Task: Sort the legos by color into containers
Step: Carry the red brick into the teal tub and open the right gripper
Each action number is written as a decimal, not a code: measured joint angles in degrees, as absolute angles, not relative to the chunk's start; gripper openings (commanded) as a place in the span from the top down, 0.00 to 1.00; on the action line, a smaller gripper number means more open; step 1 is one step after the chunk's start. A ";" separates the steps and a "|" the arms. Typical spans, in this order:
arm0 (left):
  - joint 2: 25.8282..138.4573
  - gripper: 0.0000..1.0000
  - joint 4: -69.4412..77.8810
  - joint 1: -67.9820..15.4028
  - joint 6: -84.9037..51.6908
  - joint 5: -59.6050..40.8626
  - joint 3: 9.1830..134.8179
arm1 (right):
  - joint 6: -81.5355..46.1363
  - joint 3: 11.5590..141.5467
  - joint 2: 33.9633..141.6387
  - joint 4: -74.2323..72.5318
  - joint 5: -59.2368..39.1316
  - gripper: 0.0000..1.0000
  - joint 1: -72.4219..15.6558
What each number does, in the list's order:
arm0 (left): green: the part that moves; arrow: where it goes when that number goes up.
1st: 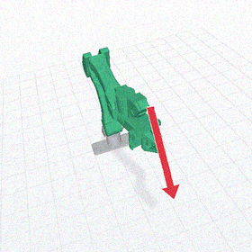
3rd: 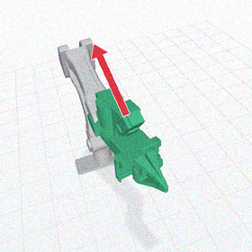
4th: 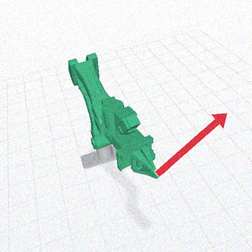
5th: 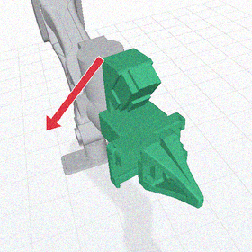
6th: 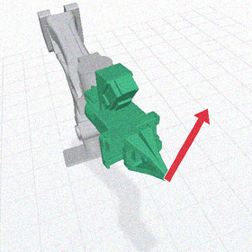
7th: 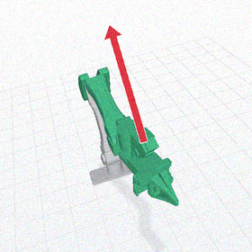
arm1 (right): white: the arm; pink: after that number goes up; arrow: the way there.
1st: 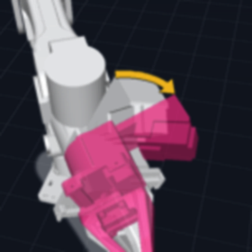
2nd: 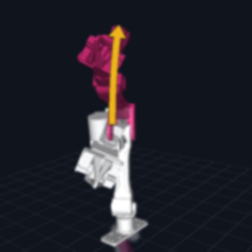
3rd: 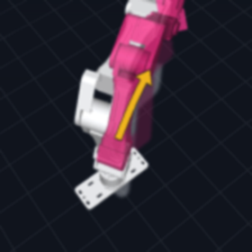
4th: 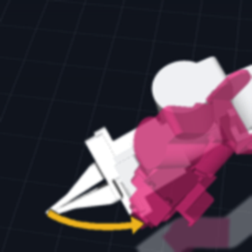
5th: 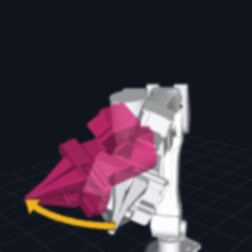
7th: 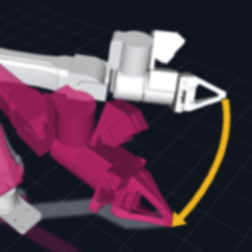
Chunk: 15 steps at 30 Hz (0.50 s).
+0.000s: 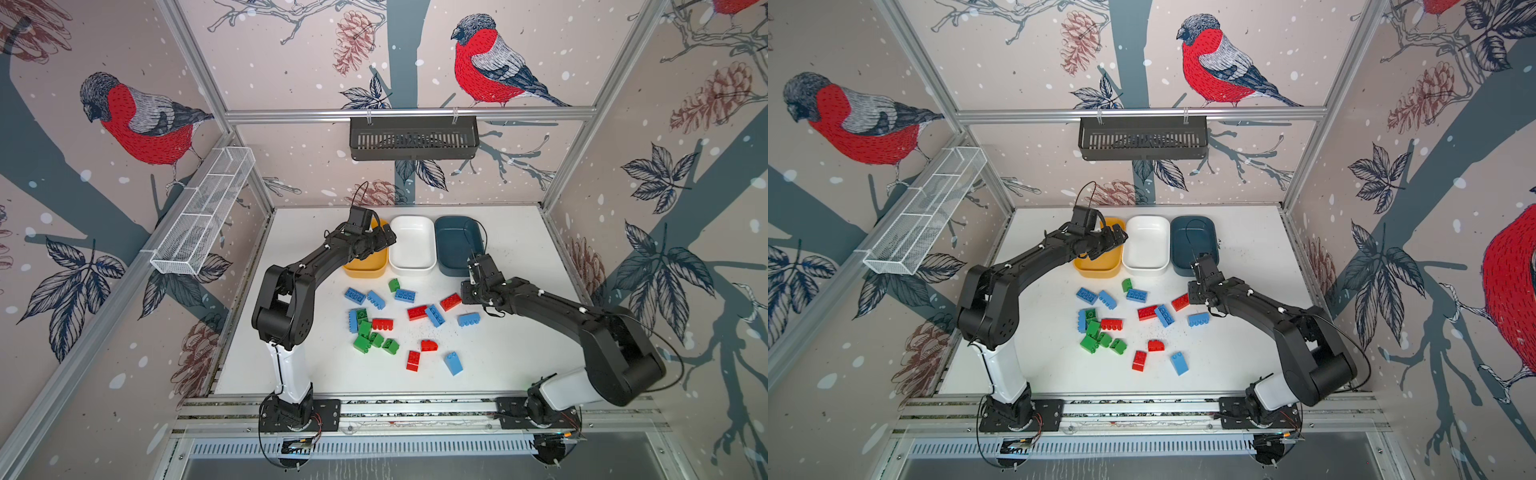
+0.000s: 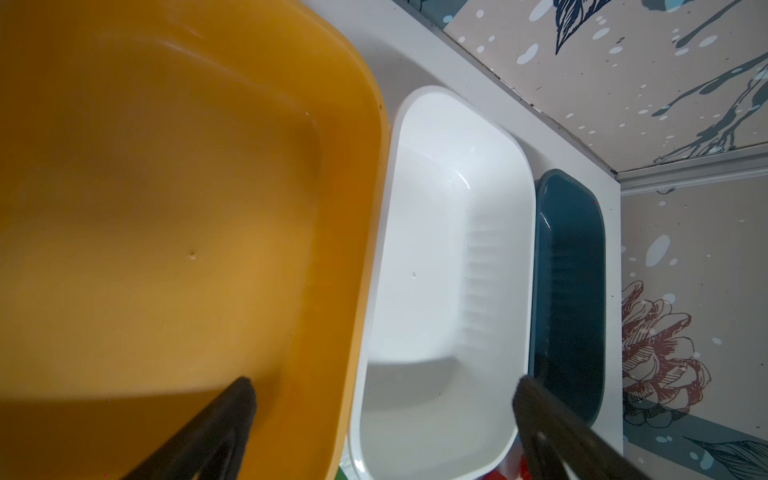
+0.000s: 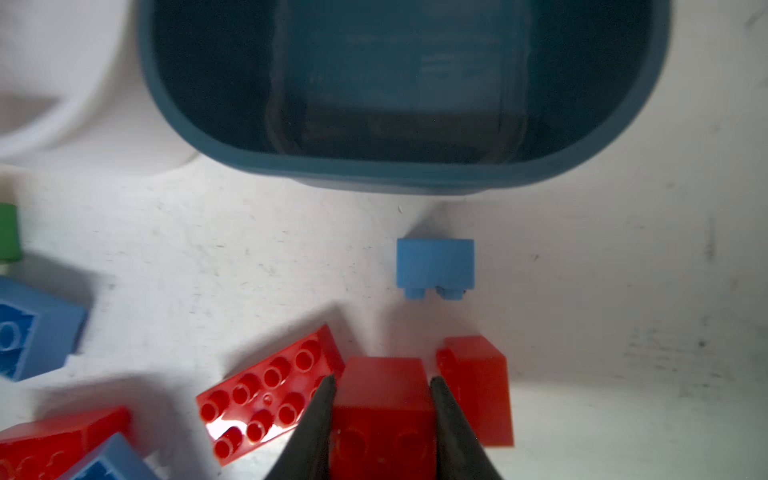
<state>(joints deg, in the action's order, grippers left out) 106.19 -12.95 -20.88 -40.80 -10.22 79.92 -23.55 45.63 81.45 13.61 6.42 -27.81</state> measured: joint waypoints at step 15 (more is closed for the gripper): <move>86.50 0.03 -8.47 -23.70 -40.21 12.60 62.41 | -22.57 61.52 92.31 4.67 -0.05 0.72 -19.14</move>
<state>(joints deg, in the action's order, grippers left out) 86.50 -8.47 -23.70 -40.21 12.60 62.41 -22.57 61.52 92.31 4.67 -0.05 -19.14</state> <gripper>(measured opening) 0.973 0.340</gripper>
